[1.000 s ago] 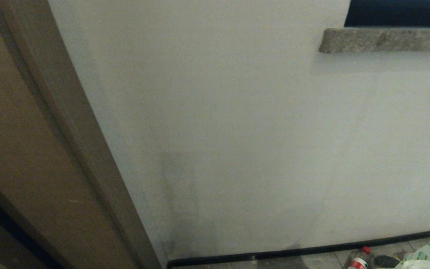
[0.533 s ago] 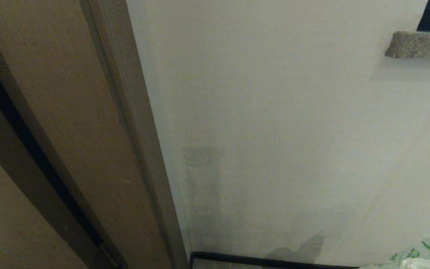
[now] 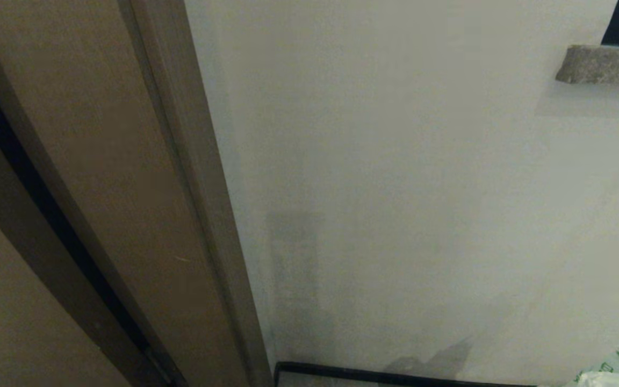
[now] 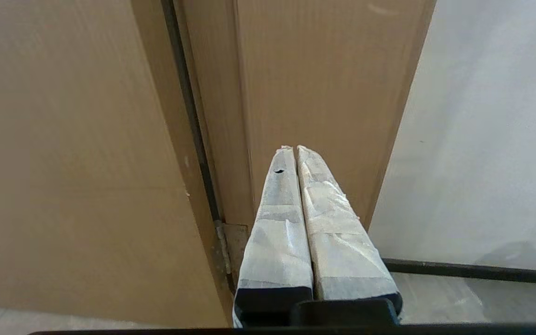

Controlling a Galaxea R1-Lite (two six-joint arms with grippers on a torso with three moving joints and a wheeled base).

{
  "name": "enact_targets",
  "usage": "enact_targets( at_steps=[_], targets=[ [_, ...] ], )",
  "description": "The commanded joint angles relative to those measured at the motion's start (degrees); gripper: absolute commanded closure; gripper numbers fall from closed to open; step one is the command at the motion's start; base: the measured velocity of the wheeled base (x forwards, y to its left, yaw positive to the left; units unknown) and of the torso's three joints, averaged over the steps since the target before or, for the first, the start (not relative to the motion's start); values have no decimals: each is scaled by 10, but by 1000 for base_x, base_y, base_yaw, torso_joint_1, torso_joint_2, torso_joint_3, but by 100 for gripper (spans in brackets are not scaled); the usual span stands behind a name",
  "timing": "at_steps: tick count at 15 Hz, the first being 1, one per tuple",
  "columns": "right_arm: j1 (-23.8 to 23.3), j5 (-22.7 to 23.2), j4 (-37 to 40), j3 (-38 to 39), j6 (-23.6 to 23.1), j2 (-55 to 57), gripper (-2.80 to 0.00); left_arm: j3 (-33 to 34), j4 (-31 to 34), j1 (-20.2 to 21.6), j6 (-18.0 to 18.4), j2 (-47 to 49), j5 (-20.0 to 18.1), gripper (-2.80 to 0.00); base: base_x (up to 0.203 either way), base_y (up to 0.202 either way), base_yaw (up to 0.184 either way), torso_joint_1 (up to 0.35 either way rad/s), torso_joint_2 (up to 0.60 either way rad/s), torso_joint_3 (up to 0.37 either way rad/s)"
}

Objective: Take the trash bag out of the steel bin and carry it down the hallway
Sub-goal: Put the trash bag at the door

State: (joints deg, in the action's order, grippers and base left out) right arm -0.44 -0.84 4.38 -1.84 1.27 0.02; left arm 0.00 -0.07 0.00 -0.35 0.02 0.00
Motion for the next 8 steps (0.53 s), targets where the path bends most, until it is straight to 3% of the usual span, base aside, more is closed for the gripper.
enact_targets(
  at_steps=[1,8],
  targets=[
    [-1,0,0,0,1,1,0,0,0,0,-2,0,1,0,0,0,0,2,2,-80],
    [0,0,0,0,1,1,0,0,0,0,-2,0,1,0,0,0,0,2,4,-179]
  ],
)
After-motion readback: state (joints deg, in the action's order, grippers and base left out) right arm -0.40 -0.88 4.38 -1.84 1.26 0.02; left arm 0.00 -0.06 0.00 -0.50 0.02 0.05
